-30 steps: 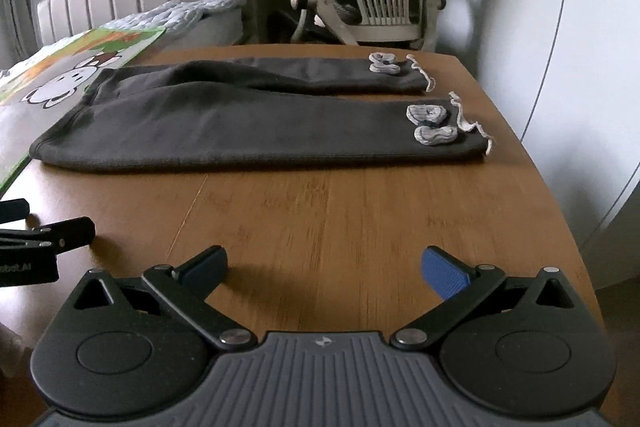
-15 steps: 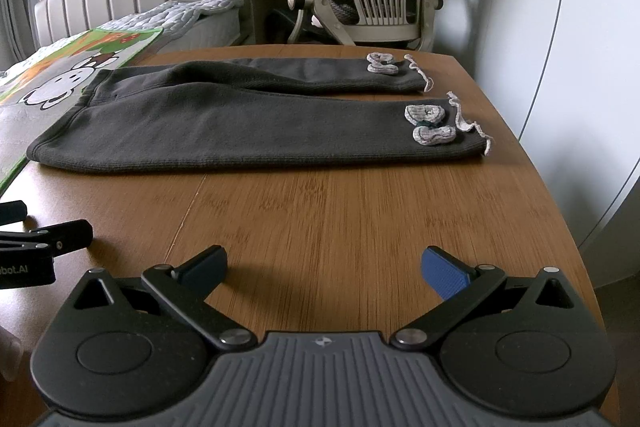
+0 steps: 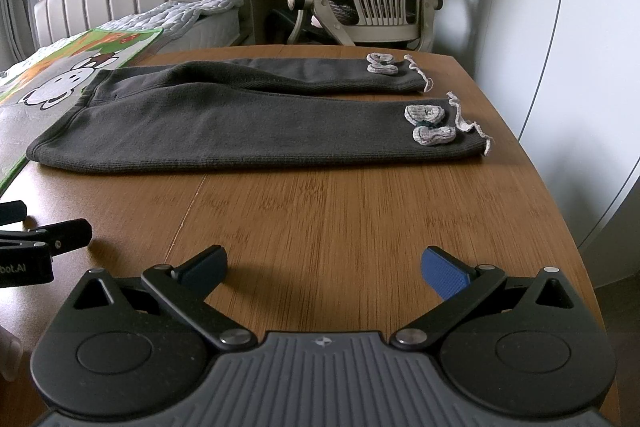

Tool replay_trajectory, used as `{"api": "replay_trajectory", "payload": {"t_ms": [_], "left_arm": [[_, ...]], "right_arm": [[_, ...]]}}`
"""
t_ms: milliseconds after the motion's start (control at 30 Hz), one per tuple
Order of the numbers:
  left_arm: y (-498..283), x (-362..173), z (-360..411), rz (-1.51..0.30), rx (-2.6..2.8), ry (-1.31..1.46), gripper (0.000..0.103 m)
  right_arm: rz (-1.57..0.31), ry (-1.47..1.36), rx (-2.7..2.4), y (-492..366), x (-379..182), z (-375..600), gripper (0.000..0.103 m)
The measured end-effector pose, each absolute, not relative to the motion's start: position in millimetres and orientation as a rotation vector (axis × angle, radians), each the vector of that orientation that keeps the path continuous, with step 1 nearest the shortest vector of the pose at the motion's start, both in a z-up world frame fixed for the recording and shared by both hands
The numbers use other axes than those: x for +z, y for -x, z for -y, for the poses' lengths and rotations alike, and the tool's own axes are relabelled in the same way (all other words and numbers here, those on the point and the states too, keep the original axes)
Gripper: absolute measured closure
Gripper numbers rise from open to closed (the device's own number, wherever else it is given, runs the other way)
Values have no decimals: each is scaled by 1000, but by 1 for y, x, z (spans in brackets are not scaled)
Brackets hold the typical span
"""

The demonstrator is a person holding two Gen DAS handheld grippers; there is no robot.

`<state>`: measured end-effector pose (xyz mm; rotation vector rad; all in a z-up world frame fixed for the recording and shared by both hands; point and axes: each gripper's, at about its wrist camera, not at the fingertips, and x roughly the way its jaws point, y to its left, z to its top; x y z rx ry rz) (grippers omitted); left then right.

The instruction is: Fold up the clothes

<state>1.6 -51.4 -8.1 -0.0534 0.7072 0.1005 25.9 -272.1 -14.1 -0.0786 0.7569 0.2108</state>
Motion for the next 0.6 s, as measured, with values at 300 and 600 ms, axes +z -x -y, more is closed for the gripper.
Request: {"api": "replay_trajectory", "payload": {"t_ms": [300, 600], "left_arm": [[-1, -8, 50, -705, 99, 58, 0], [-1, -8, 50, -704, 98, 60, 0]], "right_arm": [[-756, 78, 210, -26, -14, 272, 0], [-756, 78, 208, -25, -15, 271, 0]]}}
